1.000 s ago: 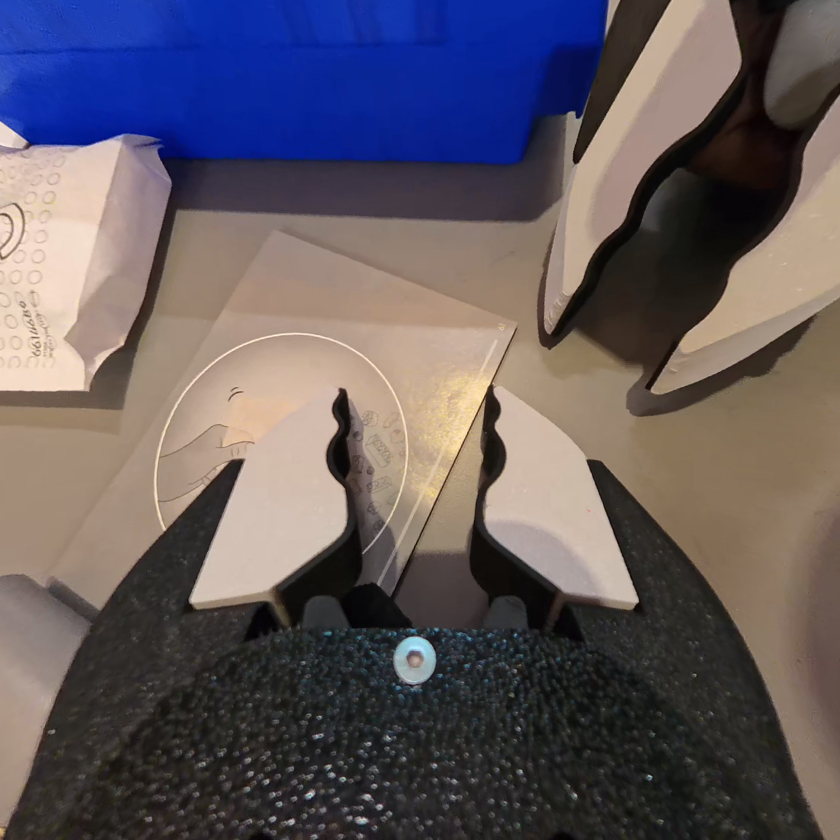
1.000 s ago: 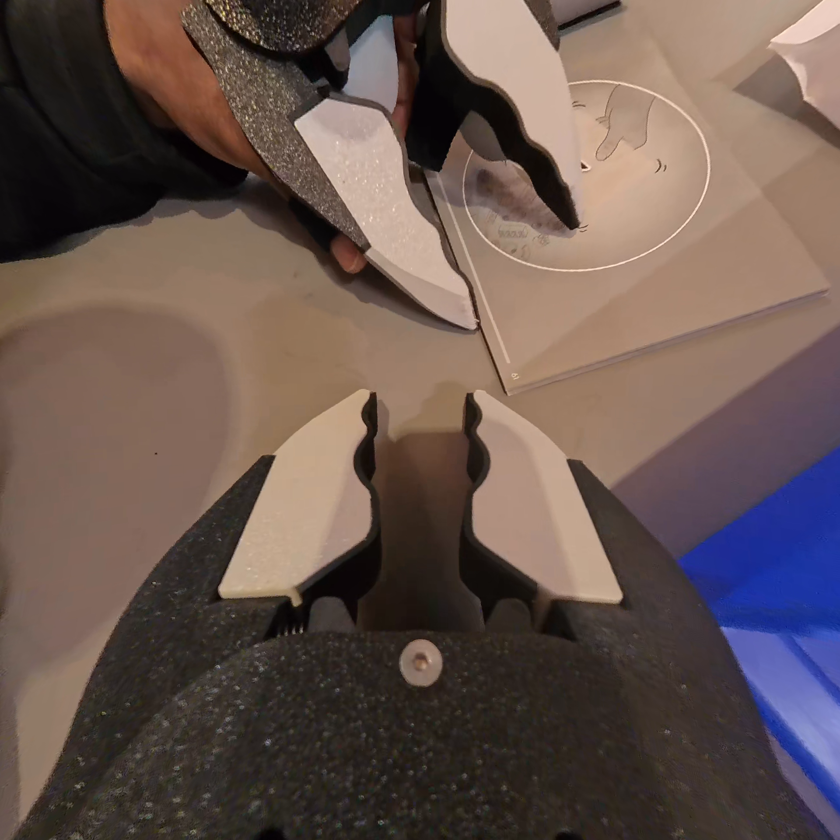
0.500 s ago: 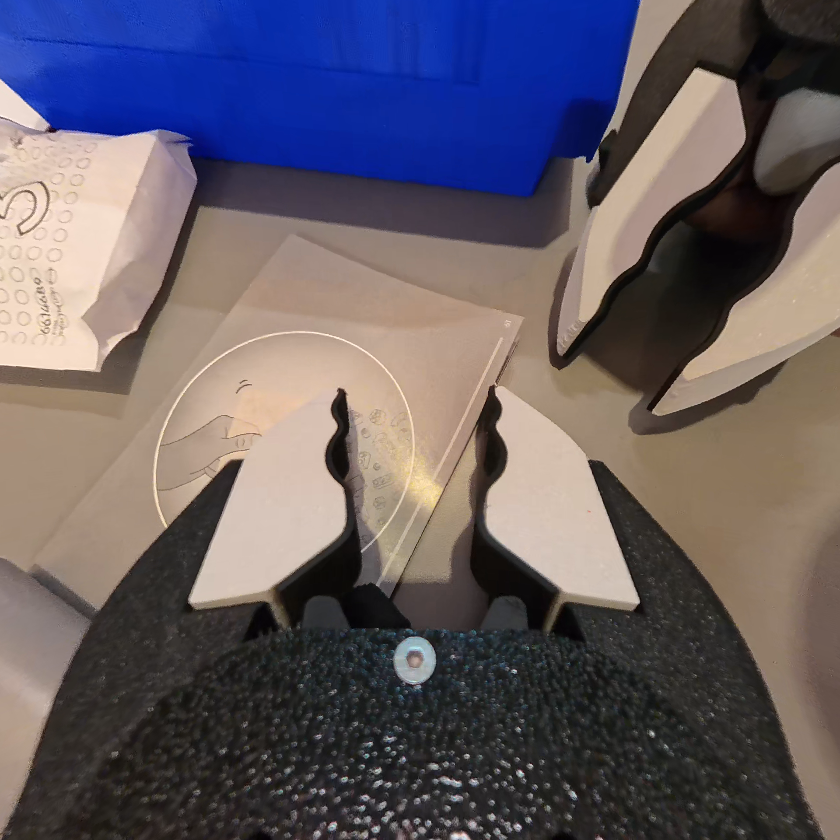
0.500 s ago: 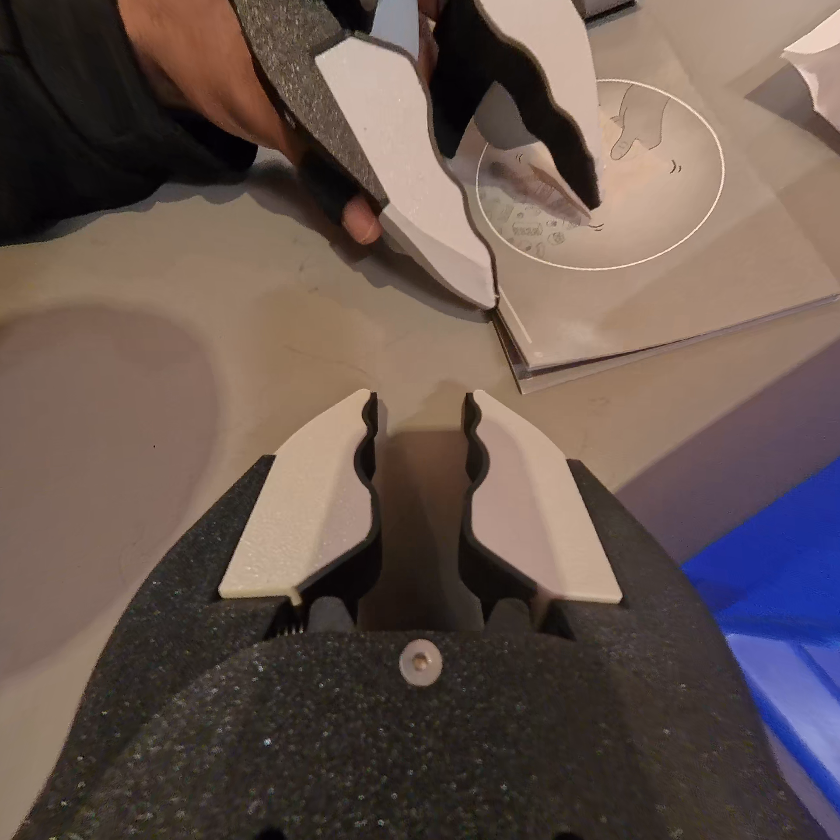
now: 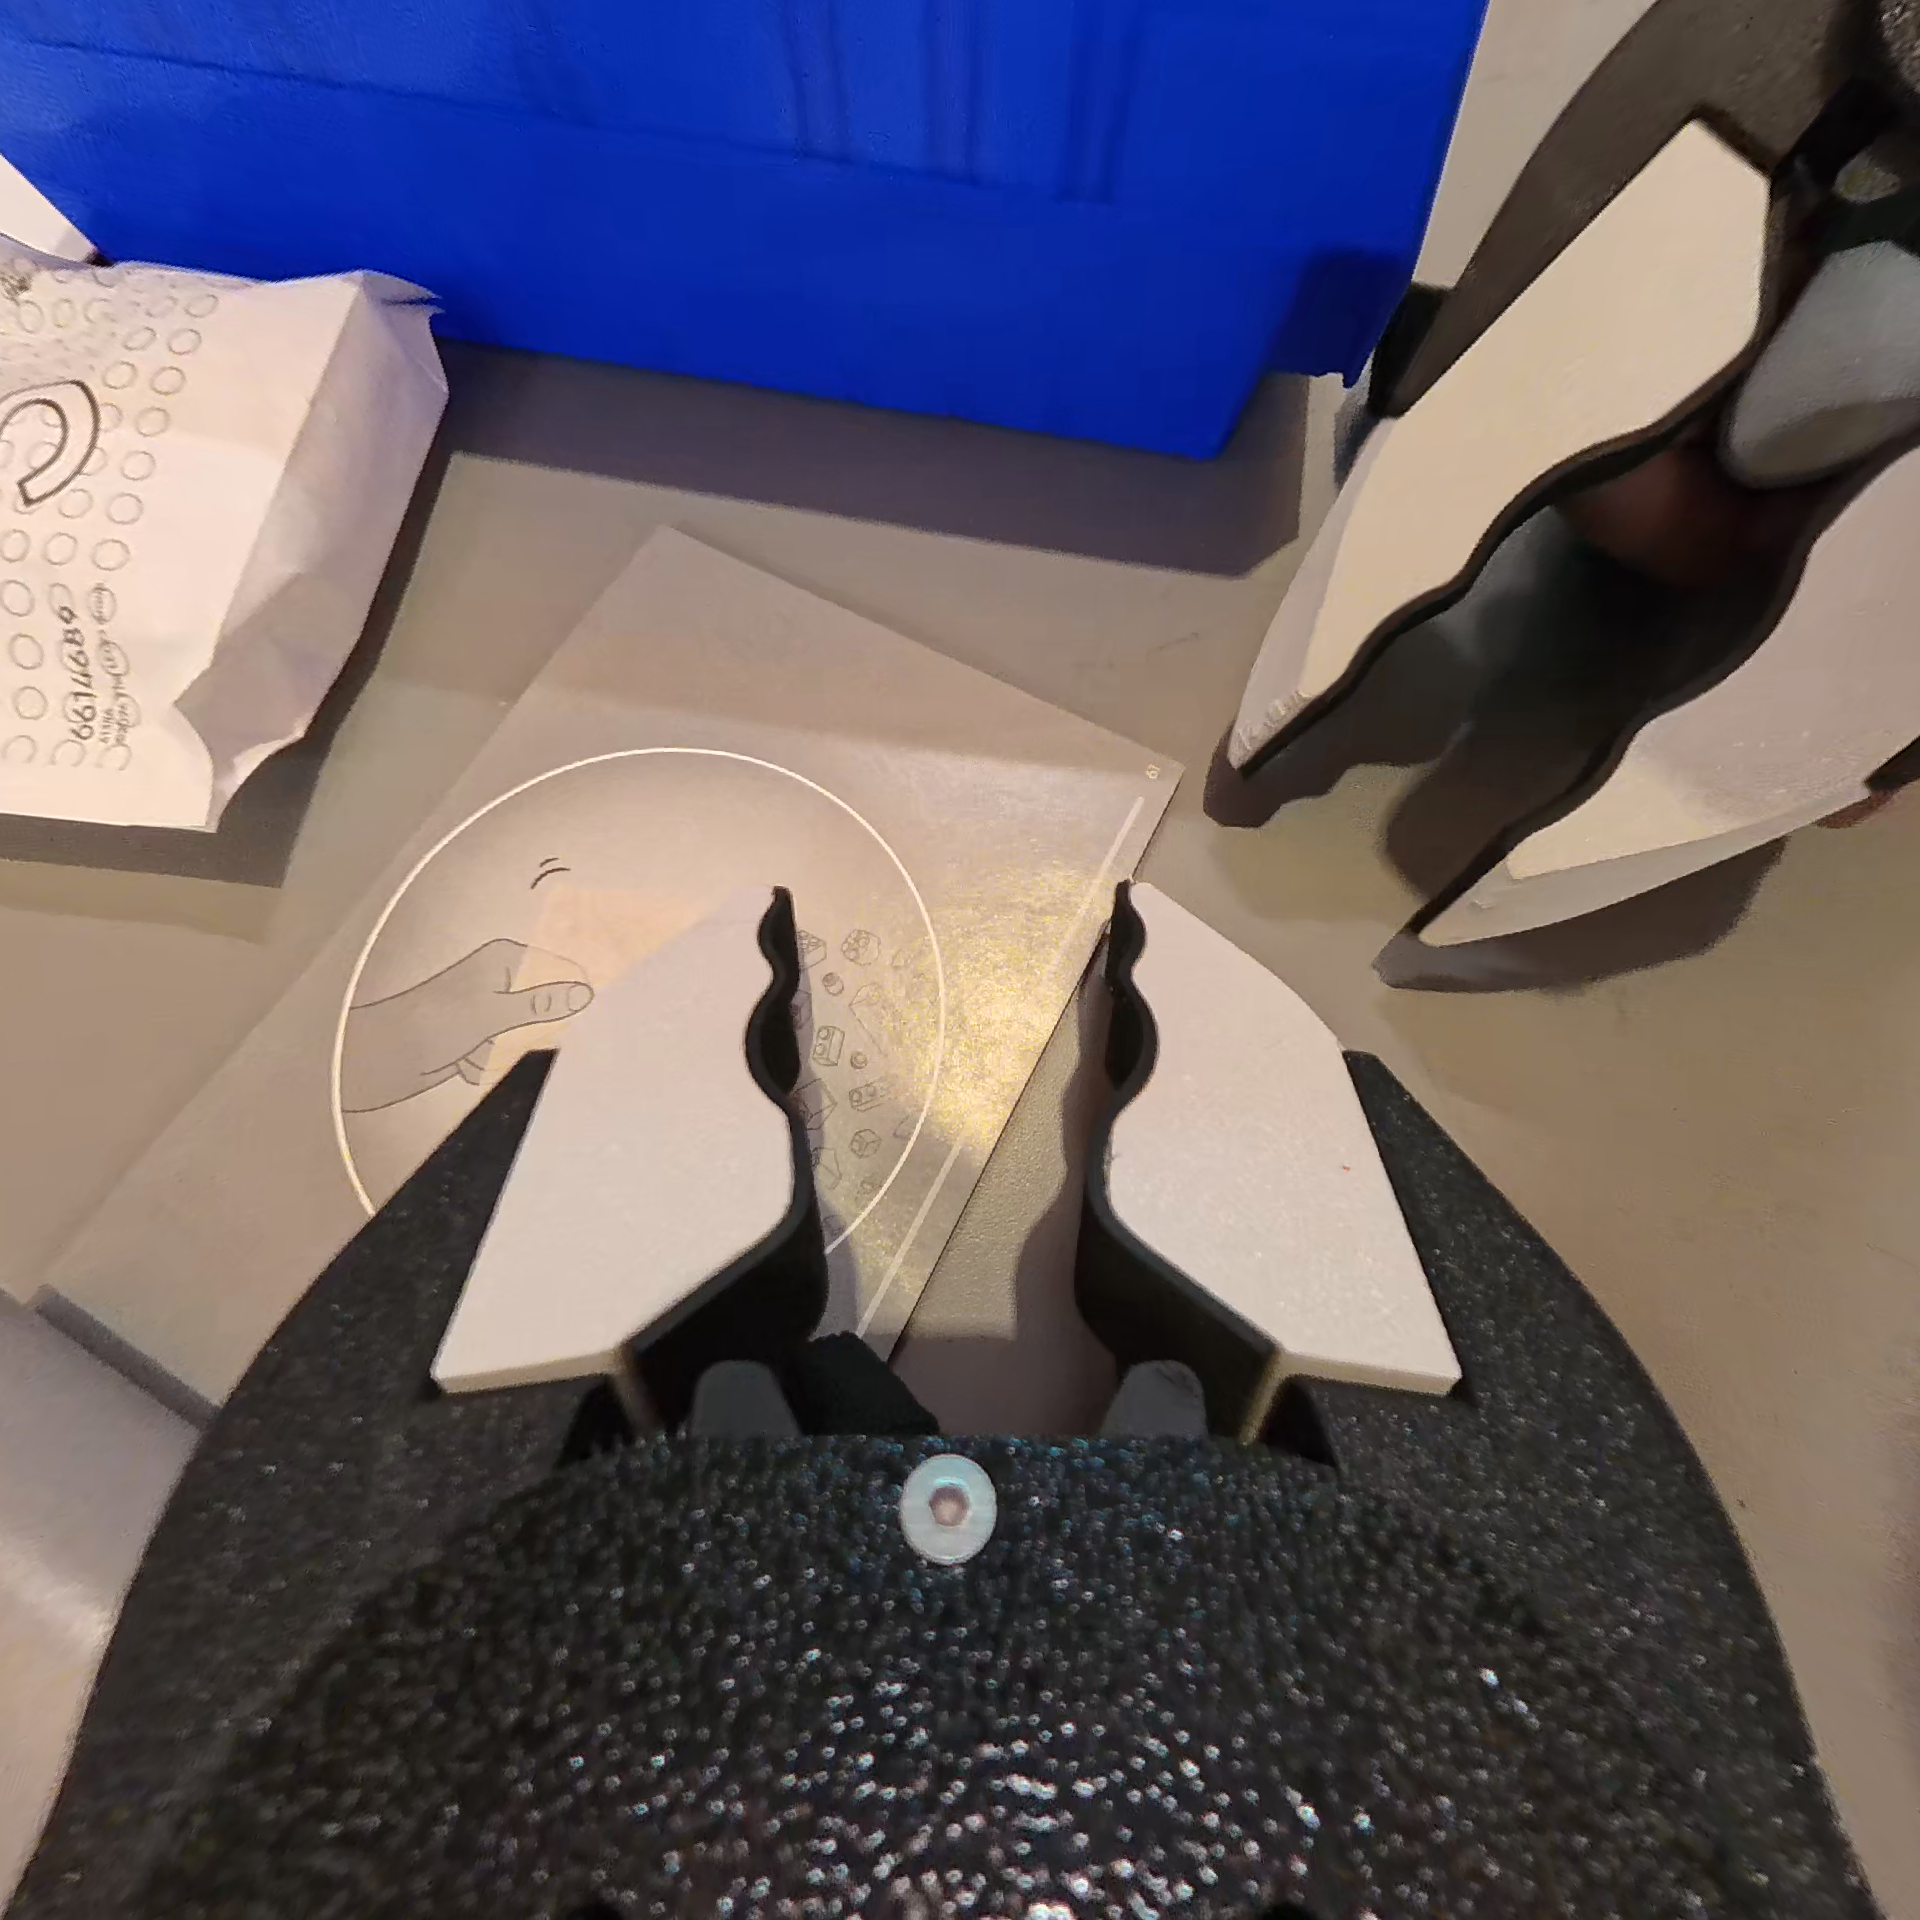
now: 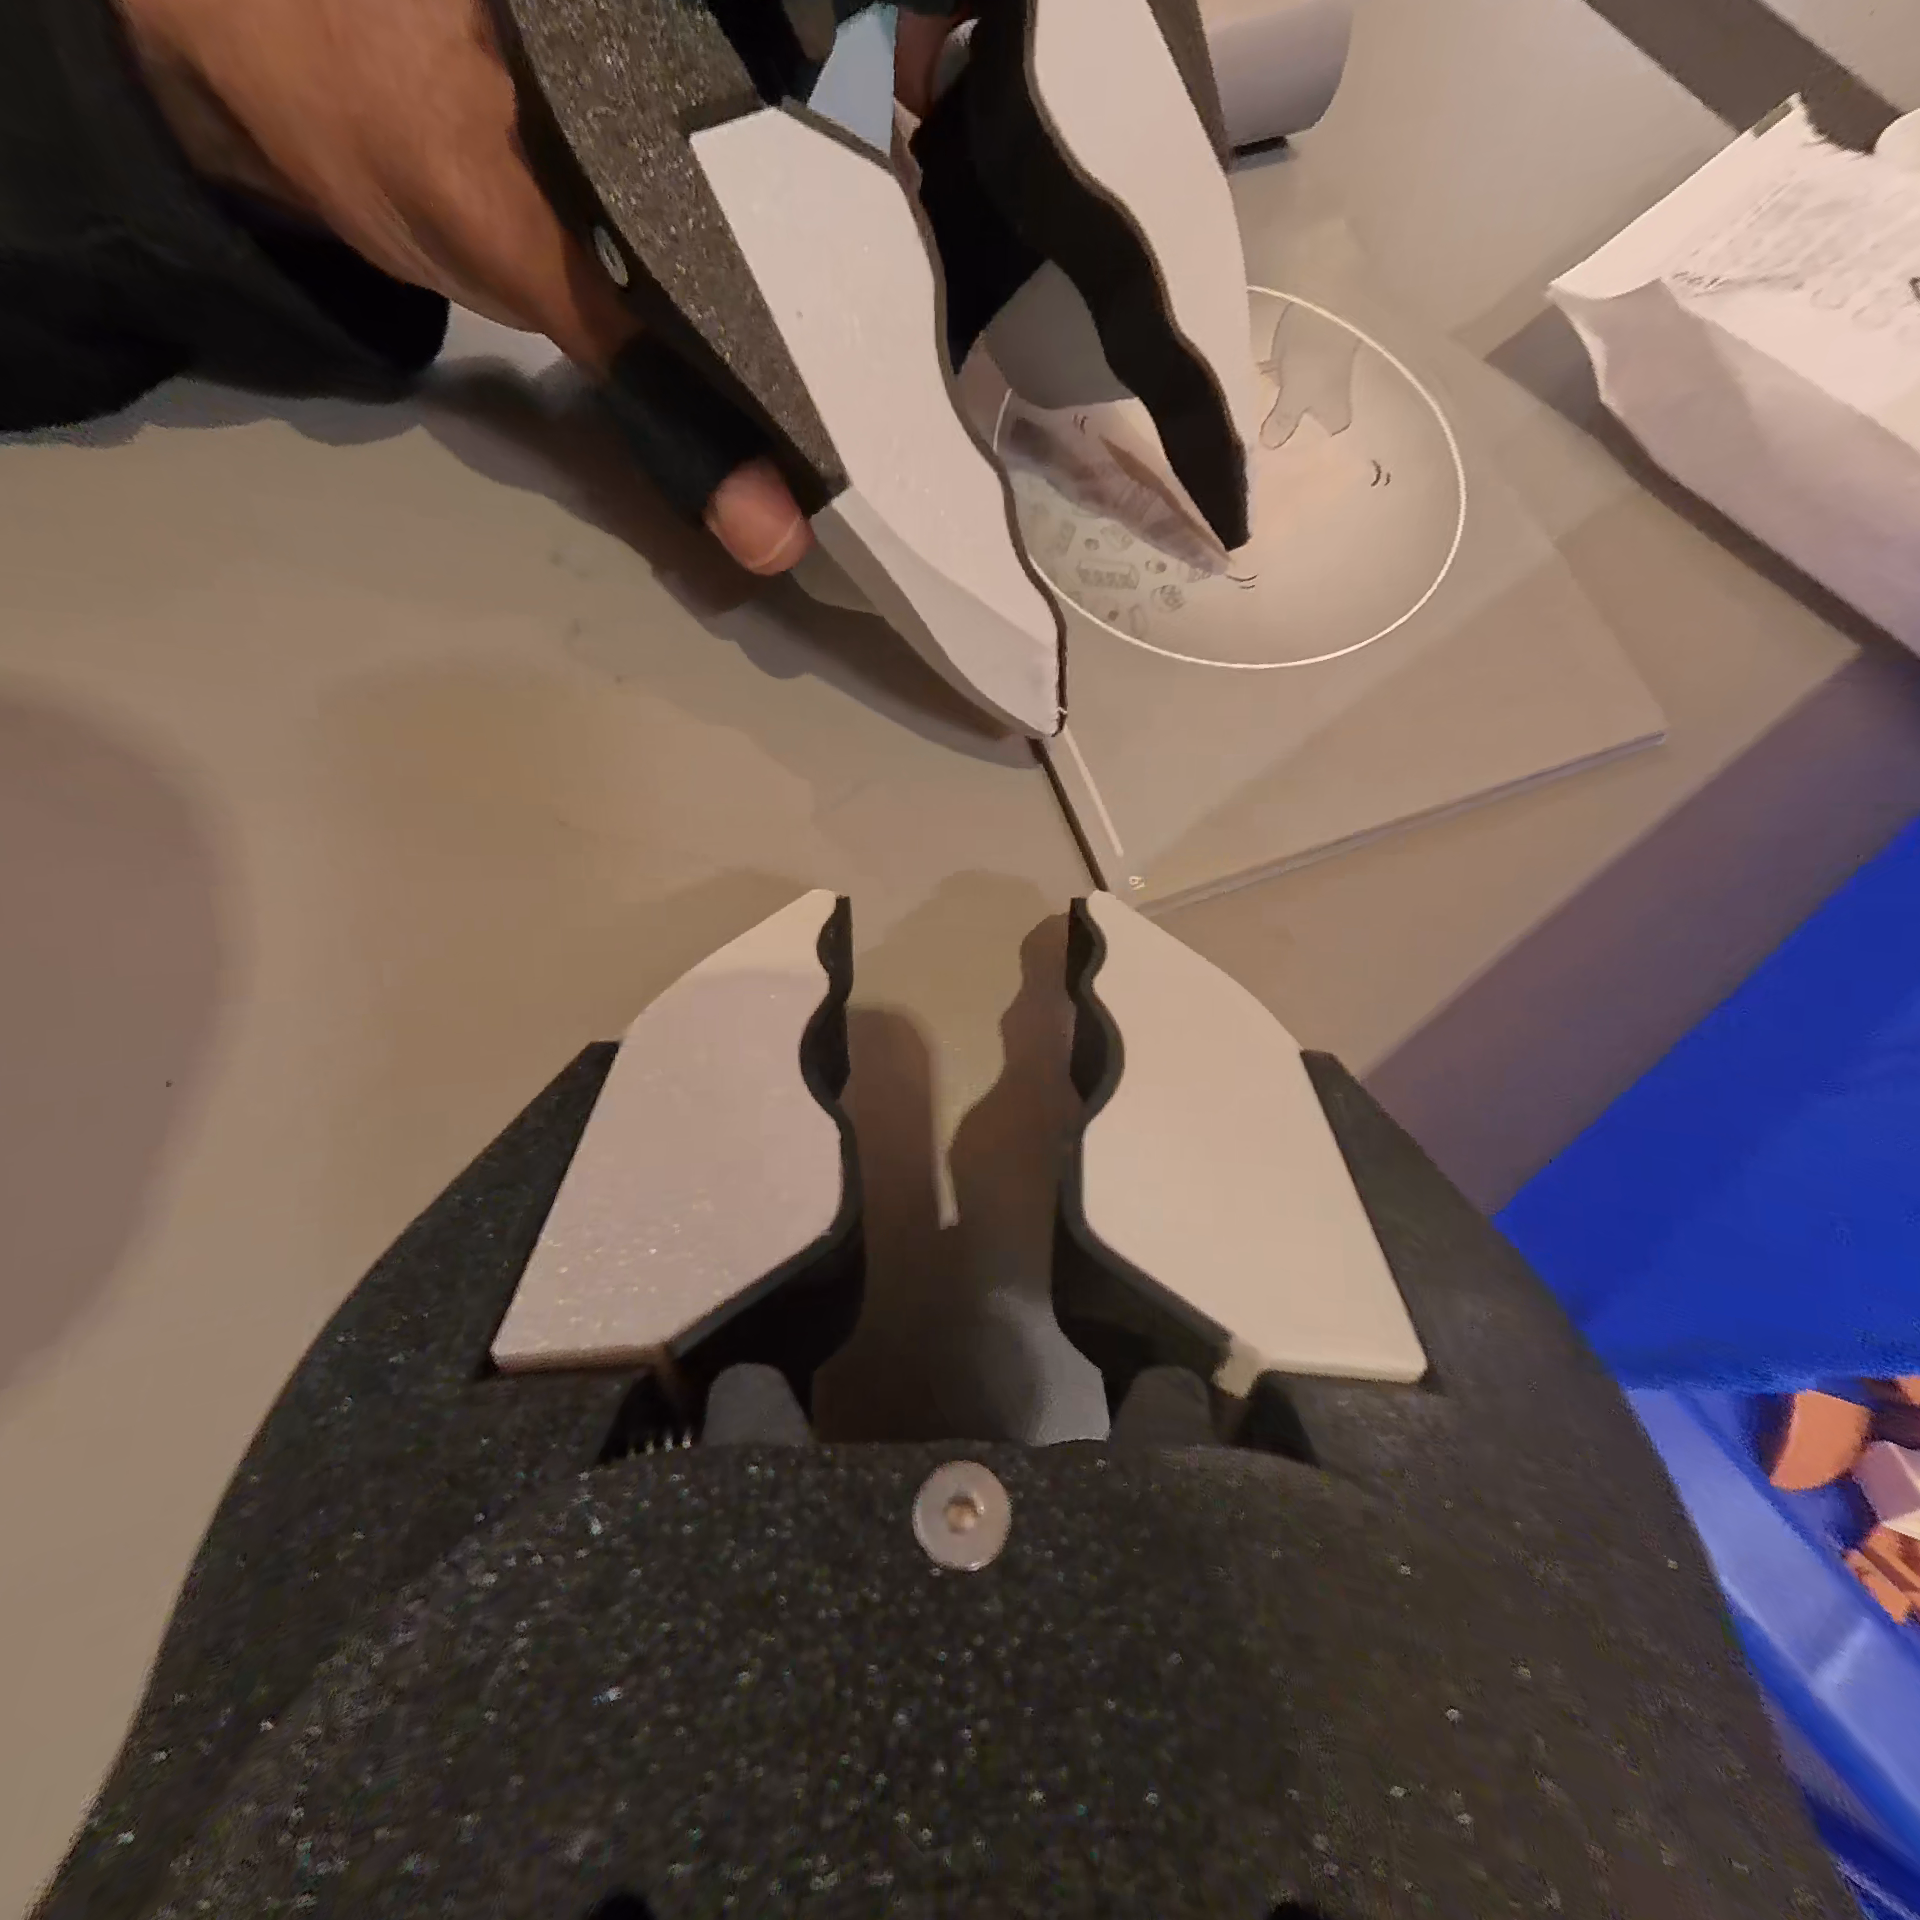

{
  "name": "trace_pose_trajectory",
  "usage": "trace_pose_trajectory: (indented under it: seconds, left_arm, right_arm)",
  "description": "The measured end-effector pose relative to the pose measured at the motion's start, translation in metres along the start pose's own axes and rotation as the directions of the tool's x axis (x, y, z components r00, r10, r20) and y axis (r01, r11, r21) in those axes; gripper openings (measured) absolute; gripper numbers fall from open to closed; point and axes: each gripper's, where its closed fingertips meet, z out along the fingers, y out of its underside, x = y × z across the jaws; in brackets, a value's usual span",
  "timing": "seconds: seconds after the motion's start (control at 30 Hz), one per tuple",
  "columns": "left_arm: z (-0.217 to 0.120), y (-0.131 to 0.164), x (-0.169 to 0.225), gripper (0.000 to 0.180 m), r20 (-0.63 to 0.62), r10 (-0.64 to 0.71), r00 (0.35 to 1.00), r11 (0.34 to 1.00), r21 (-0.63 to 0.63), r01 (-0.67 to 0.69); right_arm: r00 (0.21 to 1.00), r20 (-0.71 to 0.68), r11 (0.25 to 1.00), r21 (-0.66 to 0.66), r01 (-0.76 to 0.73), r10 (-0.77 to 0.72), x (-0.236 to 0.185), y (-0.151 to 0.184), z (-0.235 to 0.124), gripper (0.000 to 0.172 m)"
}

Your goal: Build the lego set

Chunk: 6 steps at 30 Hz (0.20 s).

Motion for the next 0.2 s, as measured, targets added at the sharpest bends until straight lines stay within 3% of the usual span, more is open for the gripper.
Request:
trace_pose_trajectory:
  seconds: [0.2]
  left_arm:
    - [0.0011,0.0017,0.0010,0.057,0.002,0.016,1.000,1.000,-0.013,-0.016]
  right_arm:
    - [0.999,-0.032,1.000,-0.010,-0.012,0.011,0.0051,0.0006,0.0011,0.039]
